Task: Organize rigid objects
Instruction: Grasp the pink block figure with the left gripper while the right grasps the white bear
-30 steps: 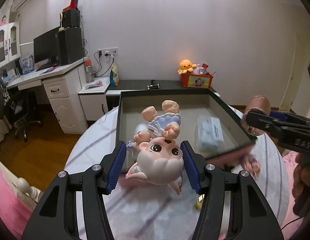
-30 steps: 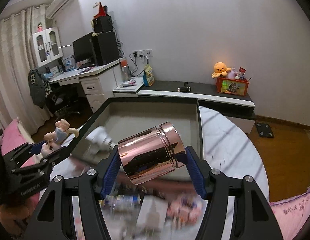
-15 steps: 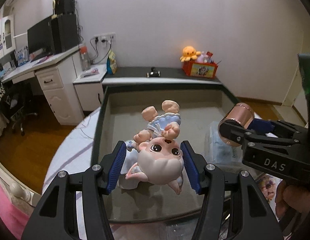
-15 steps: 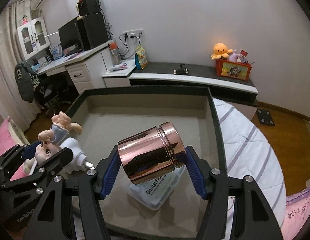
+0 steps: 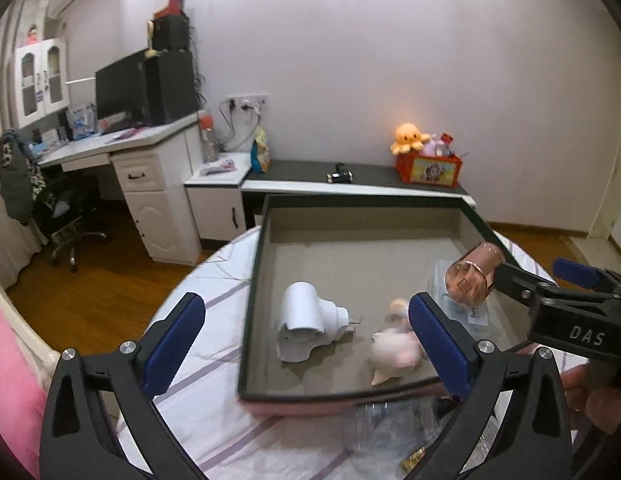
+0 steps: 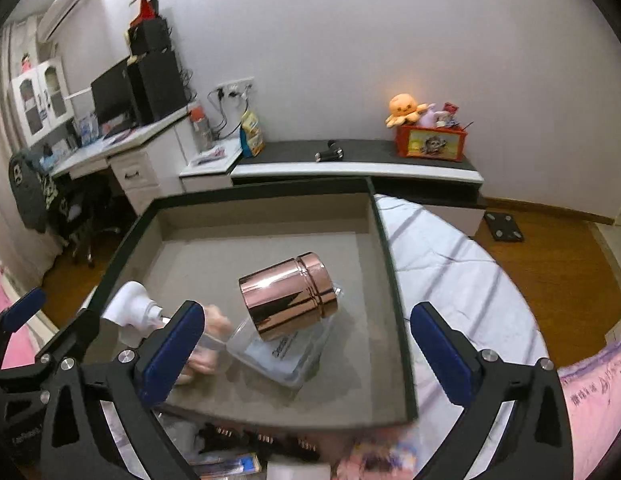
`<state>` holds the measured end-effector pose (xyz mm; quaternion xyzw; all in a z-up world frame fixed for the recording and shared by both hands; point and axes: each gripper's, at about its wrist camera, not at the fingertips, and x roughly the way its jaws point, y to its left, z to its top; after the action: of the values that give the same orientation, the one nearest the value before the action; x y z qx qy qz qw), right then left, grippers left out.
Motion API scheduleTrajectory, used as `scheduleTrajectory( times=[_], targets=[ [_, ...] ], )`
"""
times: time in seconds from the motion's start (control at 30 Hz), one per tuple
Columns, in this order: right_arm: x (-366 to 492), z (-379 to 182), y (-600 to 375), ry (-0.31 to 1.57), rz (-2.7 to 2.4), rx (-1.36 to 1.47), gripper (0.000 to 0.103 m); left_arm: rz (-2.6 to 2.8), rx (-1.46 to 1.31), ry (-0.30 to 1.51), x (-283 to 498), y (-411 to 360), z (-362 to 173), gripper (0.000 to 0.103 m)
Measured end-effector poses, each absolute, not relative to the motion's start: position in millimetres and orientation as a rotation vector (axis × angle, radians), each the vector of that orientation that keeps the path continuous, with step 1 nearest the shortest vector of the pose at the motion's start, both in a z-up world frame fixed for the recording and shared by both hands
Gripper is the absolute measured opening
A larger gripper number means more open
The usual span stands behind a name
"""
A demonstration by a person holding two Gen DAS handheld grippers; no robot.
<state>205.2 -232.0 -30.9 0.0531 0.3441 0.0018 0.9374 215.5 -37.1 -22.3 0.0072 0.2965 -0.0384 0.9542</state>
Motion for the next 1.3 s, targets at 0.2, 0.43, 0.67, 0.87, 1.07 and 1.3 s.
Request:
scheduleTrajectory(
  times=[0.2,0.43,0.67,0.87,1.07,1.3],
  targets=[
    [157,-11,-232,0.630,-0.027,0.131,0.103,-0.076,-0.024,0.558,175,-25,-8,0.103],
    [99,-4,-234,0.549,-0.076,0.149,0.103,-0.088,-0.021,0.549,131,-22,-12,0.103],
    [57,-19,-238,0.531,-0.167,0.132,0.103,-0.088,-0.021,0.566,98,-19,-28,0.103],
    [42,-42,-238,0.572,-0.188,0.121,0.103,-0.095,0.001,0.598,80,-23,-45,0.103],
    [45,-60,-230,0.632,-0.196,0.037,0.103,-0.088,0.011,0.609,68,-21,-54,0.103],
    [40,-72,-224,0.659,-0.164,0.009,0.103,-0.080,0.012,0.632,63,-16,-62,0.103]
  ],
)
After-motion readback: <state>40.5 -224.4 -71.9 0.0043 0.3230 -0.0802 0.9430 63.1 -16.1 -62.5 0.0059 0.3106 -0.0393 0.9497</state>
